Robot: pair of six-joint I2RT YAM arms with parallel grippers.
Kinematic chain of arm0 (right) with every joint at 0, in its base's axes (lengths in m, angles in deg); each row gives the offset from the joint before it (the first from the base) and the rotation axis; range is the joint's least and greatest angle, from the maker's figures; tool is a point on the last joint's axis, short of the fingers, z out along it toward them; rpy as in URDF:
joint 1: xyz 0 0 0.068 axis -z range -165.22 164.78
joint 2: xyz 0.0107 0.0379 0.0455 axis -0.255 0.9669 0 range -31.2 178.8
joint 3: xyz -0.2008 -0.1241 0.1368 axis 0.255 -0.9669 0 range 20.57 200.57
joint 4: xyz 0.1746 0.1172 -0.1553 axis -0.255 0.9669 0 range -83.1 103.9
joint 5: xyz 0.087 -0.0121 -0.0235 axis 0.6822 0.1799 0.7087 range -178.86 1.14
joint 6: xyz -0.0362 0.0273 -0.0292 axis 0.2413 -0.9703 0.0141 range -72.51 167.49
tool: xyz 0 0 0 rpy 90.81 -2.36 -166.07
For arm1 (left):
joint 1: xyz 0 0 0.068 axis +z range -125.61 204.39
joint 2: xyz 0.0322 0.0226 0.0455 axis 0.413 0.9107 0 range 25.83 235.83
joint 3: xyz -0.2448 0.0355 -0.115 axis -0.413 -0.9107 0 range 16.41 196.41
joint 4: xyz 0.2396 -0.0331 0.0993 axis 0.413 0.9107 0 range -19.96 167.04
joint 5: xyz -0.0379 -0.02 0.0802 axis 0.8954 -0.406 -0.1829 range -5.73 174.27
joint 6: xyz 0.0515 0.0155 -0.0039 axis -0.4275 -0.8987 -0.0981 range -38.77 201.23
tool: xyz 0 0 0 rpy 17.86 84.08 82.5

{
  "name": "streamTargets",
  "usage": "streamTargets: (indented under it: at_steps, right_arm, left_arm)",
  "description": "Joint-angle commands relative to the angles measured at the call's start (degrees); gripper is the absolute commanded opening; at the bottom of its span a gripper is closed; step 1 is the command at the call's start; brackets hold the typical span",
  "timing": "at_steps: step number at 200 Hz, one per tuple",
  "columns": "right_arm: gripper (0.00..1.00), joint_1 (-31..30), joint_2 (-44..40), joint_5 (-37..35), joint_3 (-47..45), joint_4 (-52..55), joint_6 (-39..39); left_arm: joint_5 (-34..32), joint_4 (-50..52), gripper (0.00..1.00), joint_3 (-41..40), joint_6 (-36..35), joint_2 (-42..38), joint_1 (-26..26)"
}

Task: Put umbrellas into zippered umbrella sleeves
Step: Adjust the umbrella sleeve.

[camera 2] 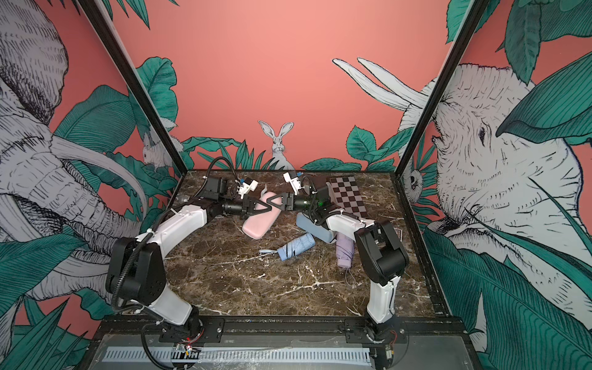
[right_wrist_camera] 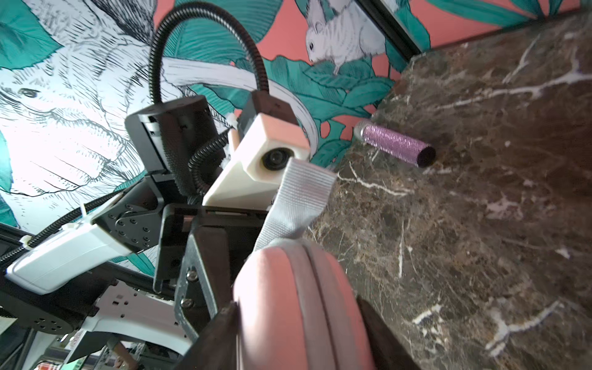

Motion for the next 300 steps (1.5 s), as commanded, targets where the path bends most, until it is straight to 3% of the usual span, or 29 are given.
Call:
streamTargets:
  at_steps: [1,29,56,76,89,100,122,169,213,251,270,300]
  right_arm:
    - [0.39,-0.47,0.63,1.44,-0.8,-8.62,-6.46]
    - [0.16,-0.3,0.34,-4.42,-2.28,-11.83,-10.15]
    - [0.08,-0.34,0.13,-11.93,-4.52,-18.27,-15.47]
    - [0.03,-0.41,-0.49,-22.34,-7.39,-23.65,-19.68]
    - [0.0,-0.79,-1.15,-31.73,-10.06,-26.9,-22.27]
    - [0.0,-1.62,-1.89,-39.64,-12.41,-28.89,-23.2]
    - [0.0,-4.24,-3.5,-53.41,-14.73,-28.05,-23.18]
    - [0.0,-11.95,-2.56,-69.5,-14.89,-28.58,-27.0]
    - [0.0,-18.36,-1.78,-78.18,-16.84,-30.14,-40.22]
    - [0.05,-22.03,-4.04,-82.44,-17.91,-28.17,-44.45]
    - [0.16,-22.66,-4.71,-81.41,-17.11,-25.61,-45.06]
    - [0.27,-22.84,-4.51,-81.67,-18.24,-24.79,-46.15]
  left_arm:
    - [3.12,-3.83,0.01,3.46,0.05,-1.34,-0.16]
    - [1.12,-5.5,0.26,2.49,3.12,-2.86,1.44]
    - [-3.57,-18.06,0.5,-4.31,14.47,-7.41,4.3]
    - [-12.38,-26.74,0.66,-13.26,22.09,-11.22,5.14]
    - [-19.18,-28.42,0.73,-17.75,24.68,-13.32,5.26]
    - [-24.95,-31.1,0.84,-22.23,26.9,-15.19,5.15]
    - [-36.73,-34.5,0.93,-28.49,30.48,-17.39,3.92]
    - [-51.36,-43.32,0.95,-31.03,32.2,-16.39,-3.66]
    - [-56.06,-48.26,0.95,-31.43,34.9,-13.7,-6.03]
    - [-57.2,-49.81,0.92,-29.84,34.6,-11.35,-6.83]
    - [-58.25,-53.05,0.81,-29.93,35.99,-9.94,-6.82]
    - [-59.6,-55.07,0.45,-29.66,37.06,-9.28,-6.87]
